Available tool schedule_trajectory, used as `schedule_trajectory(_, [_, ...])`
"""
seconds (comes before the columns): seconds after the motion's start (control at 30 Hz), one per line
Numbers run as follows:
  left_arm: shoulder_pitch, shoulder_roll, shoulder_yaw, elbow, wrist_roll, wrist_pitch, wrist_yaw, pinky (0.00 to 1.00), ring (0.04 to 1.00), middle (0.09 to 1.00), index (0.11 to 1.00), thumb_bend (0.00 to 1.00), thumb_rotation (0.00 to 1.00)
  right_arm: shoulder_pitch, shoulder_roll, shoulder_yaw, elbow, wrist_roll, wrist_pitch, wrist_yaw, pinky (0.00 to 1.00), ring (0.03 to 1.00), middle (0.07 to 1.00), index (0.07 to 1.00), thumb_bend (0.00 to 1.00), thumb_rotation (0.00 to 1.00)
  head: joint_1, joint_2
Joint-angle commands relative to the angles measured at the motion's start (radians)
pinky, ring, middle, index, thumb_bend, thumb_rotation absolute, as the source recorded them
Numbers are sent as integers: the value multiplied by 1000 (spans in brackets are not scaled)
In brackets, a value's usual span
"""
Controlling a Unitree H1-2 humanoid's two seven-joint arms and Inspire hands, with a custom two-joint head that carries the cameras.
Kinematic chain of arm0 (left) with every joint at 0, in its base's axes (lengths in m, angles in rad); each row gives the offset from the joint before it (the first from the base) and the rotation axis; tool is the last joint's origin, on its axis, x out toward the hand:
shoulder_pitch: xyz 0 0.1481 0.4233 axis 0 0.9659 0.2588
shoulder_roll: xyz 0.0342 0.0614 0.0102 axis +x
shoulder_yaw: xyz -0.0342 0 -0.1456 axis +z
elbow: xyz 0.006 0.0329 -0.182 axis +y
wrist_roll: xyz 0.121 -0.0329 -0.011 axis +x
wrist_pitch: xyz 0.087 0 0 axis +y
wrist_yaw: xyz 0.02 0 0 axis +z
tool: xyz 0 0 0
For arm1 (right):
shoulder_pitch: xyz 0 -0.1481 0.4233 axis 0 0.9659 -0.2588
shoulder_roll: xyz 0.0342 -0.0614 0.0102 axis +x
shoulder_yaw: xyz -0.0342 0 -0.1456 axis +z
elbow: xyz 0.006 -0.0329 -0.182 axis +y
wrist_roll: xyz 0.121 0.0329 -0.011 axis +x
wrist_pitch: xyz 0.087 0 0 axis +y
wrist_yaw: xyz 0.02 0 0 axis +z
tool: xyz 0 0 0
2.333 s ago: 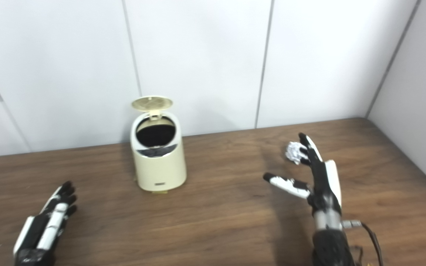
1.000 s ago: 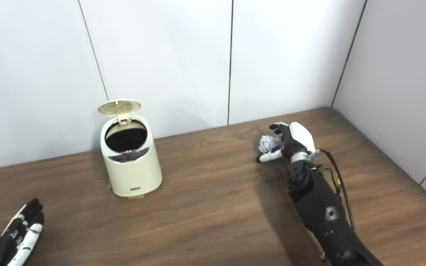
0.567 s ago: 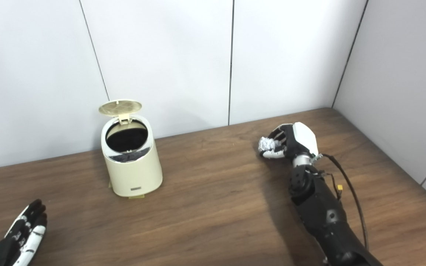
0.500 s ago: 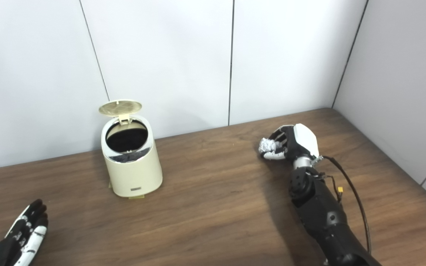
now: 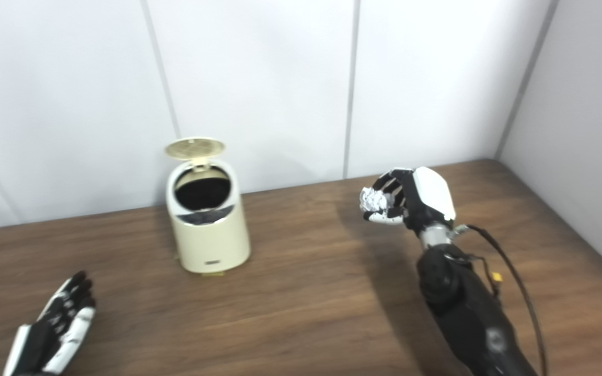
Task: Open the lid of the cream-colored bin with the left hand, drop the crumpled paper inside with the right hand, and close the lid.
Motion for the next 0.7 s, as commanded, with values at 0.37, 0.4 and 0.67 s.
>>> schedule_trajectory(0.37, [-6, -18, -28, 35, 23, -79, 17, 949, 925, 898, 924, 452, 527, -62, 169, 84, -299, -84, 8, 131, 369, 391, 507, 498, 500, 0, 92, -17])
schedule_trajectory(0.4, [-5, -19, -30, 36, 21, -81, 16, 944, 924, 897, 925, 450, 529, -73, 183, 94, -292, -87, -10, 133, 361, 390, 508, 501, 499, 0, 98, -16])
schedule_trajectory(0.67, [4, -35, -42, 31, 42, -67, 30, 971, 933, 896, 923, 491, 554, -168, 277, 157, -207, -118, -84, 117, 325, 394, 517, 506, 496, 0, 127, -20])
